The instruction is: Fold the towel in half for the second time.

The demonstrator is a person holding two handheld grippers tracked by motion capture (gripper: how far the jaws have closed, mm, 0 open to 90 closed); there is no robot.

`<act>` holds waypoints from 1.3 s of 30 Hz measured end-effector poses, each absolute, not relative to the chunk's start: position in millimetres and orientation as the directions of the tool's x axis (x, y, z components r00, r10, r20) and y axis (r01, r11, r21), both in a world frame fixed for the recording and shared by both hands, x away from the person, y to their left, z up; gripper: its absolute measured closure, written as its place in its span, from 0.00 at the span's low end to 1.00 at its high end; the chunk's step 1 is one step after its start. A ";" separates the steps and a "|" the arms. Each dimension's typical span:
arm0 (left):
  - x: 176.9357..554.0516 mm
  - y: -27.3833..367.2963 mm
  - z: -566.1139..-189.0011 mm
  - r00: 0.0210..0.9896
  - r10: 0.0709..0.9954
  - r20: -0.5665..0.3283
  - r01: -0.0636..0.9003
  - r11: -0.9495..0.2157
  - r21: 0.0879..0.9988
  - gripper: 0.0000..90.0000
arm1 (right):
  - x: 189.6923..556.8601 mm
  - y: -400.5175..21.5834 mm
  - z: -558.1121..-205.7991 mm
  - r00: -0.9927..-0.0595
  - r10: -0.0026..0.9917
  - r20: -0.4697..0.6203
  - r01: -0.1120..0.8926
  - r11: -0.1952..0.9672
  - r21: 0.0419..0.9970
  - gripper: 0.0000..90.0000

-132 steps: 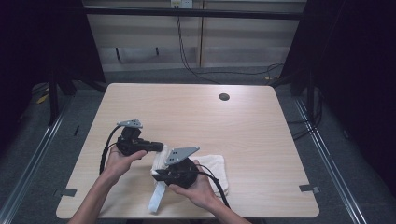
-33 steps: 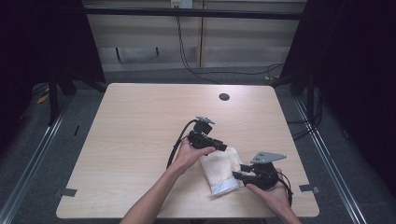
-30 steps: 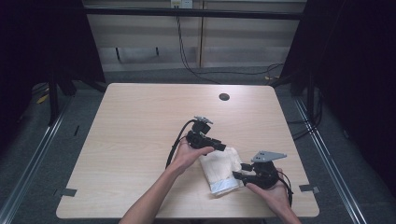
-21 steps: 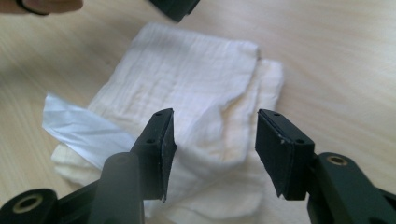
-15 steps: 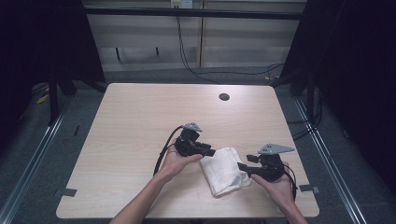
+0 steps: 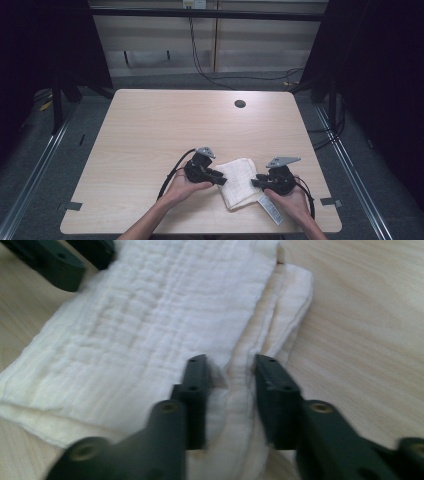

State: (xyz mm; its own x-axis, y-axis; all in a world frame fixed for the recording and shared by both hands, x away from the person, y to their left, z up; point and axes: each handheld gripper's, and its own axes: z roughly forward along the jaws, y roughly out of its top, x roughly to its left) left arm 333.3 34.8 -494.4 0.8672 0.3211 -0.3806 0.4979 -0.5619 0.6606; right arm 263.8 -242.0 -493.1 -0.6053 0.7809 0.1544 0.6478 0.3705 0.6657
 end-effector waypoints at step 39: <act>291.1 186.7 -467.4 0.780 0.585 -0.224 0.539 -0.445 0.715 0.38 | 236.3 -293.1 -462.5 -0.482 0.862 0.158 0.553 0.159 0.818 0.44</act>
State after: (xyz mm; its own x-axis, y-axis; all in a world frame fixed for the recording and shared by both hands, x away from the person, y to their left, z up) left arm 291.1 186.7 -467.4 0.7796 0.5847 -0.2244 0.5393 -0.4445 0.7152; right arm 236.3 -293.1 -462.5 -0.4819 0.8618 0.1581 0.5527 0.1590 0.8181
